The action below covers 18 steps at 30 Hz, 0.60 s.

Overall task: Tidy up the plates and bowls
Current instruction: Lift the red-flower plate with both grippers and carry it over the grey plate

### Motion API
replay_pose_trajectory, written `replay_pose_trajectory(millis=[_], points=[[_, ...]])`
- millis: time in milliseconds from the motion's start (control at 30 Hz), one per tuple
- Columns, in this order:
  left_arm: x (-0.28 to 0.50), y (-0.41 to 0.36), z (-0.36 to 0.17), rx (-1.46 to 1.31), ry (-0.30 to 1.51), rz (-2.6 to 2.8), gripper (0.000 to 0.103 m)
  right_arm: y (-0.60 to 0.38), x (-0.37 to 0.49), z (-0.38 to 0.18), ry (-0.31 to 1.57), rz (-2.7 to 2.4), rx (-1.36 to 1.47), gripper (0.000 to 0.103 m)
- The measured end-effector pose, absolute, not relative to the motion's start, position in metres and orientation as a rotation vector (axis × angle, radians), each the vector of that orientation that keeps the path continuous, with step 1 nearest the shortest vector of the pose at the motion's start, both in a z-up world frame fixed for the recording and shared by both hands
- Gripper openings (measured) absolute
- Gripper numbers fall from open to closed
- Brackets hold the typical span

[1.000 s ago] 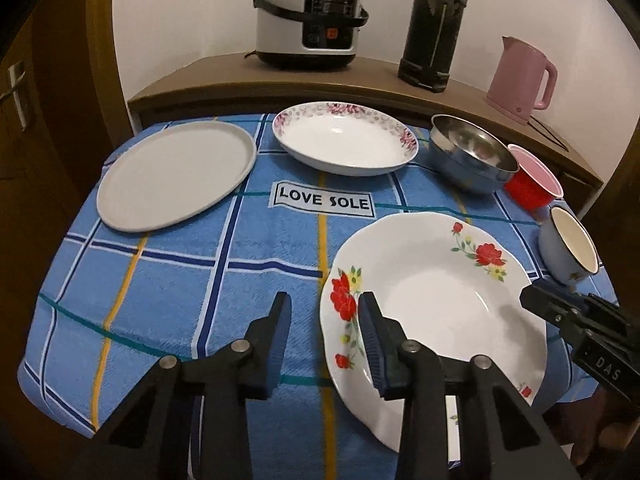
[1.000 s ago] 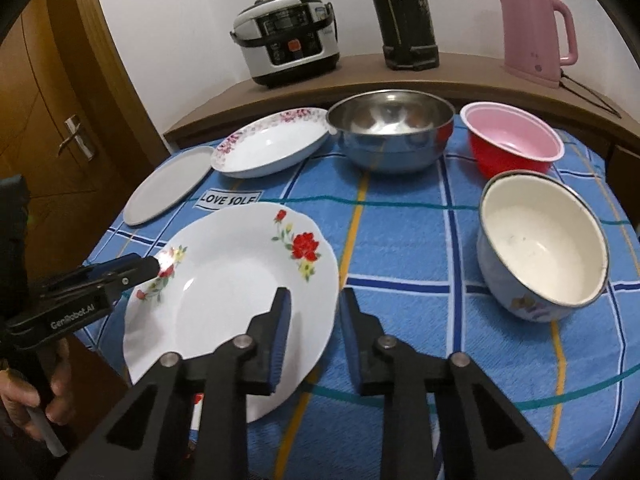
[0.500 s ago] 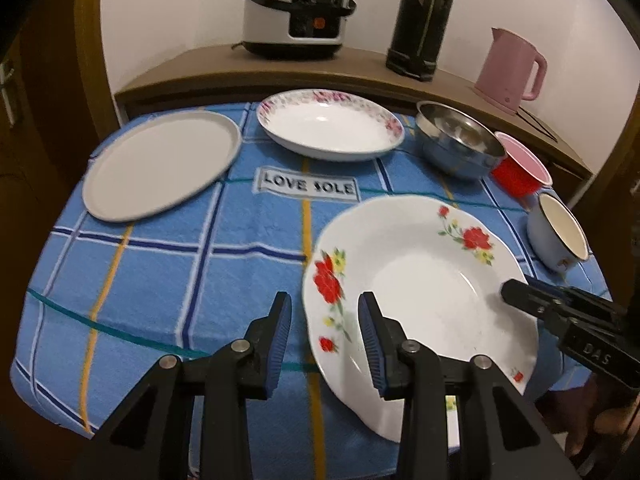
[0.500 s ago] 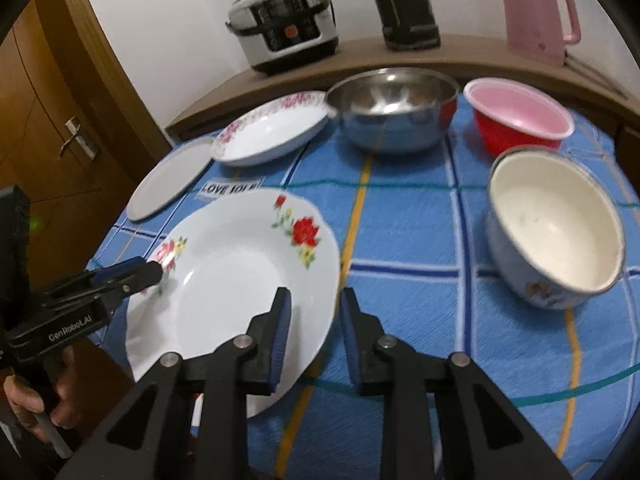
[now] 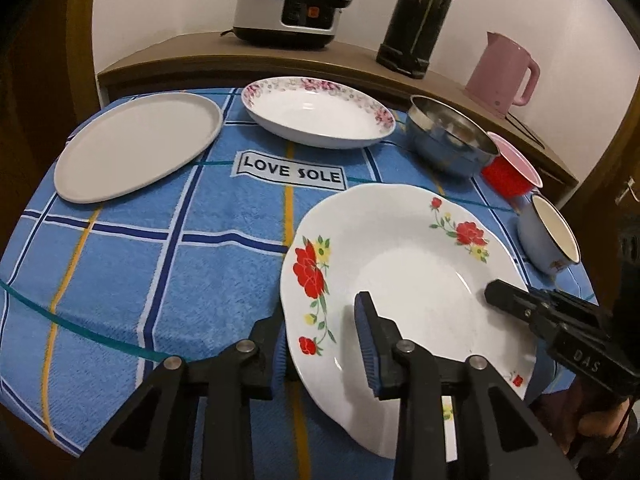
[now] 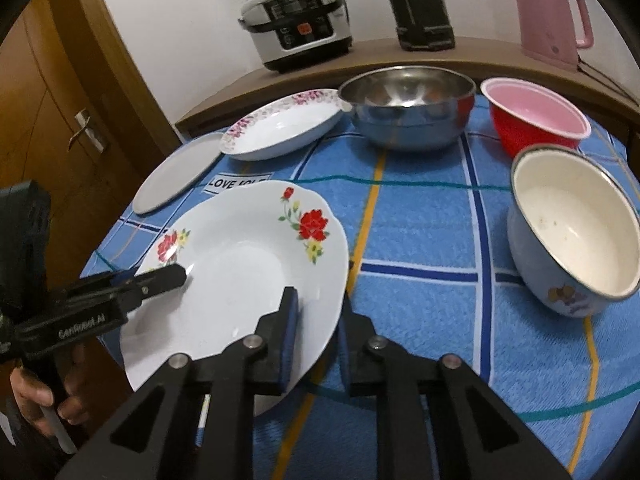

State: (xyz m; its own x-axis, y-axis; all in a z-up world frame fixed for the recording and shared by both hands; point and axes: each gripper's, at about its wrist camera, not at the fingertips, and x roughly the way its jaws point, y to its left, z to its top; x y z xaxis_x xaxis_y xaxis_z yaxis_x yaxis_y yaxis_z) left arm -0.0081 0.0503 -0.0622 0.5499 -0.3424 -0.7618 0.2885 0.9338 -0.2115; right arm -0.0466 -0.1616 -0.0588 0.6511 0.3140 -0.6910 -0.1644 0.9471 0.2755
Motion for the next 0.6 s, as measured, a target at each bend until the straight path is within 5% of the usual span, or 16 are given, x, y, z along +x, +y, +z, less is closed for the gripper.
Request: replay_pose_trajectory(millis=[600], points=[[0.037,0.135,-0.023,-0.102,0.786,-0.18,0.034,-0.07,0.043,-0.006,0.727,0.435,0.155,0.018]])
